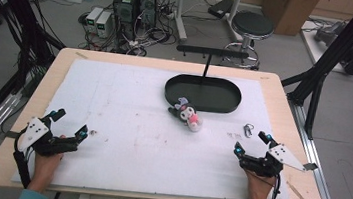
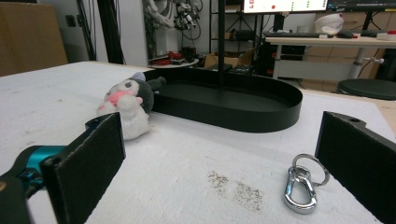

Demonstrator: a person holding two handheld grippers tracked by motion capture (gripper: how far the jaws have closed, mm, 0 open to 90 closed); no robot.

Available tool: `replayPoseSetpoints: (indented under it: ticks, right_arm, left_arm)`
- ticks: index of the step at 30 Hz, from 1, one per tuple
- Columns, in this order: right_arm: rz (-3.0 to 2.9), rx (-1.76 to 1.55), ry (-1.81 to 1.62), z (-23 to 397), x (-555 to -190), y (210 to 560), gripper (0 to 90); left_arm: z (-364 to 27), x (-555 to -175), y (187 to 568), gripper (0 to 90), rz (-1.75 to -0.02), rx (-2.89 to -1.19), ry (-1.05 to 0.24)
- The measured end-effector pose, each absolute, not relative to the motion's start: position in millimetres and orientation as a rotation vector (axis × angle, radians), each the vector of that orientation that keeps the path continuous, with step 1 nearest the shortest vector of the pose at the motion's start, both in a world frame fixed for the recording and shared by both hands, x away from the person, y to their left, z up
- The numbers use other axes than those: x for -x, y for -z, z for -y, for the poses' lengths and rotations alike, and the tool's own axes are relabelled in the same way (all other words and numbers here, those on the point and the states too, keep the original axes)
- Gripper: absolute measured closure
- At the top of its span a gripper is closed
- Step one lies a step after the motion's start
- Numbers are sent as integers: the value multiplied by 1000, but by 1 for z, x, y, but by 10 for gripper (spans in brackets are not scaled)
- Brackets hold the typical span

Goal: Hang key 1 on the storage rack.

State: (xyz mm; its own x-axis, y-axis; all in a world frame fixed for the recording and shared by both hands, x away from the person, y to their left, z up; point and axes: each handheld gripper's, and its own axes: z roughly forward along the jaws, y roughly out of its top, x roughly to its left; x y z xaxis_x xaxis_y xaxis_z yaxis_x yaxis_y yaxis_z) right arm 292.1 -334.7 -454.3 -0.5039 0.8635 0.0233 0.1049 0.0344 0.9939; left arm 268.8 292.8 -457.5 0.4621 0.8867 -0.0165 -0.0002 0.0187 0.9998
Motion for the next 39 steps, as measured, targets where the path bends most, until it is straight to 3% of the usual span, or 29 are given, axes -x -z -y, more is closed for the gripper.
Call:
replayPoseSetpoints:
  ticks: [24, 39]
  right_arm:
    - [-1737, -1014, -1522, 334, -298, 449, 8]
    - [-1935, -926, -1370, 312, -317, 377, 9]
  left_arm:
    - [-293, -268, 458, 17, -849, -1377, -837]
    - [-294, -268, 458, 17, -848, -1377, -837]
